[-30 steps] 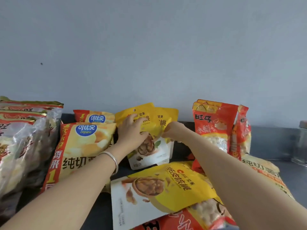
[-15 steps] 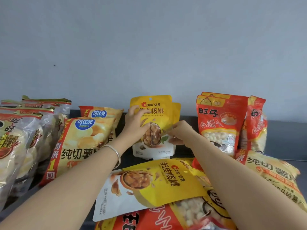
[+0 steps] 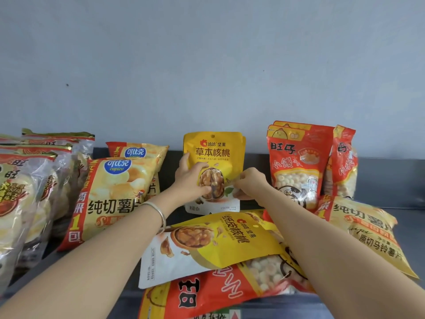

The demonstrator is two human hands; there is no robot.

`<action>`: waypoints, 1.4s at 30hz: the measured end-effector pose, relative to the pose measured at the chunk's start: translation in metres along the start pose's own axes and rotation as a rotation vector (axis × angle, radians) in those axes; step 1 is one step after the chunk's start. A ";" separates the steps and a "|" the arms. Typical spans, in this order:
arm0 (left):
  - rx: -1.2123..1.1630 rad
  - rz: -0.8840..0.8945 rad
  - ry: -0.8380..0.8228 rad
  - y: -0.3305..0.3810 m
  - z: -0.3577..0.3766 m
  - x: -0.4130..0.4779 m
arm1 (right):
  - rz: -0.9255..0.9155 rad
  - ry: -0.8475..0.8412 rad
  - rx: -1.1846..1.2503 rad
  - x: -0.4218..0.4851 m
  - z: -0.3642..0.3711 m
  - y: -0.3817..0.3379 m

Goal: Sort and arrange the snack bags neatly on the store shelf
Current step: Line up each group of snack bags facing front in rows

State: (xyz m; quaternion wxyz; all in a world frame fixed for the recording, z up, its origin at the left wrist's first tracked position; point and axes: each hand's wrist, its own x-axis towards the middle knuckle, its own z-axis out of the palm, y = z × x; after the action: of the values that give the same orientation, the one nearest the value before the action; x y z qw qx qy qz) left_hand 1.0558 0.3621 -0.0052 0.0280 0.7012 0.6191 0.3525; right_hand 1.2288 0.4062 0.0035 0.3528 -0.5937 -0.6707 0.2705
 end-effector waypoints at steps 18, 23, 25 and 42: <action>0.122 -0.223 -0.381 0.011 -0.002 -0.050 | -0.044 -0.275 -0.202 -0.072 -0.024 -0.012; -0.158 -0.211 -0.255 0.020 -0.016 -0.048 | -0.180 -0.033 -0.054 -0.068 -0.036 -0.027; -0.280 -0.211 -0.249 0.023 -0.021 -0.047 | -0.198 0.070 -0.059 -0.065 -0.044 -0.031; -0.710 -0.331 0.534 0.016 -0.030 -0.023 | -0.122 -0.130 0.257 -0.058 -0.026 -0.043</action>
State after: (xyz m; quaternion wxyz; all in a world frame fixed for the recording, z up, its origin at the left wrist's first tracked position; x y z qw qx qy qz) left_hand 1.0539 0.3265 0.0145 0.1616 0.4252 0.5493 0.7010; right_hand 1.2262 0.3415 0.0440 0.3974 -0.4829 -0.6870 0.3700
